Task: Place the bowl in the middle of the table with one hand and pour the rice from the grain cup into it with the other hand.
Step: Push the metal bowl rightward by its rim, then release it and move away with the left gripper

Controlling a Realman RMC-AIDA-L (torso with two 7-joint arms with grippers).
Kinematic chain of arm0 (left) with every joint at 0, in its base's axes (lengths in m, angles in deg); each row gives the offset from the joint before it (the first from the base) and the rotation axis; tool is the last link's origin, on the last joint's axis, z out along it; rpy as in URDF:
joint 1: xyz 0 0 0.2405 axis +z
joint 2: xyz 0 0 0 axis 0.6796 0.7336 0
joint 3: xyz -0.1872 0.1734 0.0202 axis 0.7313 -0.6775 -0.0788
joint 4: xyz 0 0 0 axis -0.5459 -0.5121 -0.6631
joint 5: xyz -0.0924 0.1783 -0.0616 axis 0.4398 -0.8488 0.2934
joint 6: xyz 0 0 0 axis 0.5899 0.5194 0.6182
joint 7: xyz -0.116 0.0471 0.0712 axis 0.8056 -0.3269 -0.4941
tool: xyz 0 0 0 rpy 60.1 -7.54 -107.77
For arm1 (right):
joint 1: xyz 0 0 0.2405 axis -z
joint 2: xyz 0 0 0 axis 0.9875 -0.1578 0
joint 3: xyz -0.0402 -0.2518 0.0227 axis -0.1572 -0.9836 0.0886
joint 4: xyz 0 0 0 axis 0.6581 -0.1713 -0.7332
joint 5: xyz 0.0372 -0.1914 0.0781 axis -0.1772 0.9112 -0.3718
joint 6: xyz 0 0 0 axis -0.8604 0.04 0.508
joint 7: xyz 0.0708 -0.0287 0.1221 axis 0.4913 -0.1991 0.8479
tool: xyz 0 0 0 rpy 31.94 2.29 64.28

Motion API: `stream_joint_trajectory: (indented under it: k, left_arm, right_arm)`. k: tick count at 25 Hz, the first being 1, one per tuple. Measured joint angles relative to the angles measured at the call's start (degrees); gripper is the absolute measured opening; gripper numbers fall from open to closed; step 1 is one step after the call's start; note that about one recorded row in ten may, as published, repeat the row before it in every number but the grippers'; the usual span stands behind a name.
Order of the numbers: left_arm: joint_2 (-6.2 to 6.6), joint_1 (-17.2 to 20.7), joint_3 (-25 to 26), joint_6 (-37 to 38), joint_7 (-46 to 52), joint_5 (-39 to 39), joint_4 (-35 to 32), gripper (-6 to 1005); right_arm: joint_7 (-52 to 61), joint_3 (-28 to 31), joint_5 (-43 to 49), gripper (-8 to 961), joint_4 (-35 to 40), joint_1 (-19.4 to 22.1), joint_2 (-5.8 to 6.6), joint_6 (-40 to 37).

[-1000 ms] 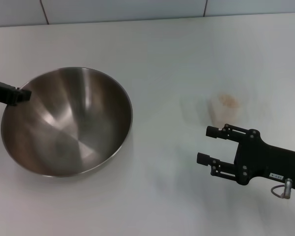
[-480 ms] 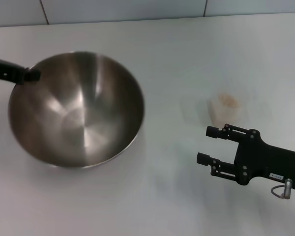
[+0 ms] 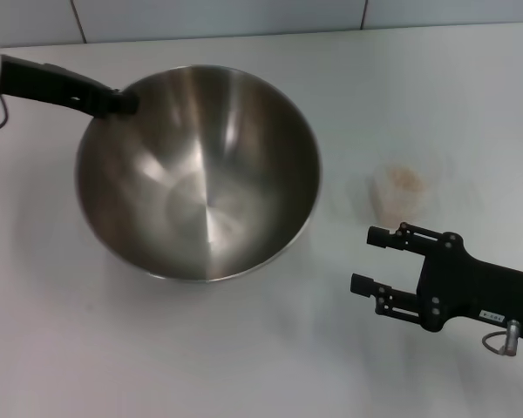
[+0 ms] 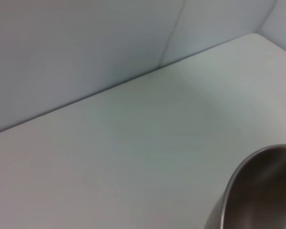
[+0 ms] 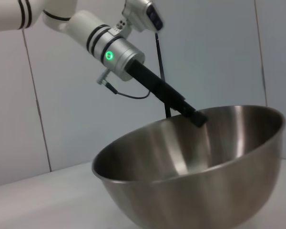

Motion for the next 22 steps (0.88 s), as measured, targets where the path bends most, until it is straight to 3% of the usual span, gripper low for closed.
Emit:
stream_joint_trajectory:
  k: [11,22]
  left_arm:
    - [-0.12,-2.6,-7.0,-5.7,0.0,2.0,6.1,41]
    - [-0.21,-4.9,-9.1,-8.5,-0.1,2.4,10.7,40]
  right_arm:
    - [0.0,-0.3,0.0,662,0.0,-0.1,0.0,-0.3]
    - [0.1,-0.4,0.0,661,0.2,-0.4,0.09,-0.4]
